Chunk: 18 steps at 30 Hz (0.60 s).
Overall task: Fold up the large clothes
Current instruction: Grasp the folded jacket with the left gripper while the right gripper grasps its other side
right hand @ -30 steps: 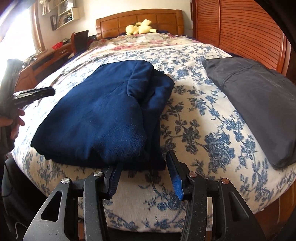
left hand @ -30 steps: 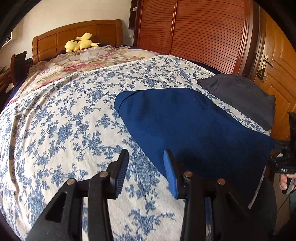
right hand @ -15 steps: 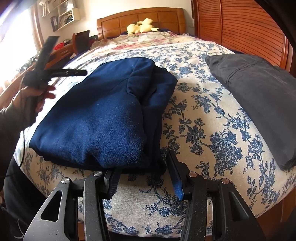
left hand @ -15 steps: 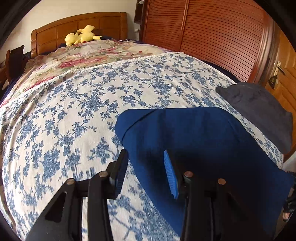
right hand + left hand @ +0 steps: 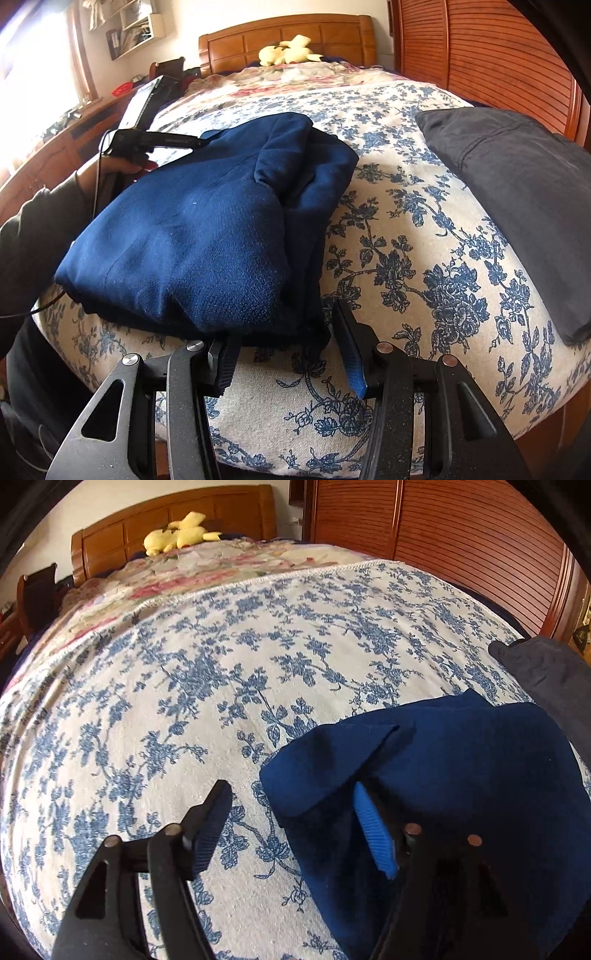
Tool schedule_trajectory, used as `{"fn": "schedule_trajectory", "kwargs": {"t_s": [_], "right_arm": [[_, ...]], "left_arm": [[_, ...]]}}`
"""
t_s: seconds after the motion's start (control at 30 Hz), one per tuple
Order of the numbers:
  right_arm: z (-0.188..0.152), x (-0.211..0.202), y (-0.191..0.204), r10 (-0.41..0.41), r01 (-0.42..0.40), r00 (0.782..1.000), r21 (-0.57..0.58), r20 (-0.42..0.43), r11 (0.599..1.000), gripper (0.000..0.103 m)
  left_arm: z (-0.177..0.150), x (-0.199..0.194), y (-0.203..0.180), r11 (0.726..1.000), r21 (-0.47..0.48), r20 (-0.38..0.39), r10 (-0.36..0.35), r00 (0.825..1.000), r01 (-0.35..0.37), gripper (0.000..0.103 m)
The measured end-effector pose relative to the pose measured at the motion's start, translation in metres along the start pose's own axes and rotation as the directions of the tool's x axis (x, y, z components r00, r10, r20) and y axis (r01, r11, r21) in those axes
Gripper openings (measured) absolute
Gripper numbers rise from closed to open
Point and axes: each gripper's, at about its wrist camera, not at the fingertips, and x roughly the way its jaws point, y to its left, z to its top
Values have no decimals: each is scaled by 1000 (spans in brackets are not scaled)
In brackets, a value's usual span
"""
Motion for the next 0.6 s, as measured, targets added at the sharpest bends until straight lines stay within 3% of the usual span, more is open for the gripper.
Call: {"fn": "schedule_trajectory", "kwargs": {"t_s": [0.17, 0.6], "right_arm": [[0, 1, 0, 2, -2, 1000, 3, -2, 1000, 48], [0, 6, -4, 10, -10, 1000, 28, -6, 1000, 50]], "left_arm": [[0, 10, 16, 995, -84, -49, -63, 997, 58, 82], [-3, 6, 14, 996, -80, -35, -48, 998, 46, 83]]}}
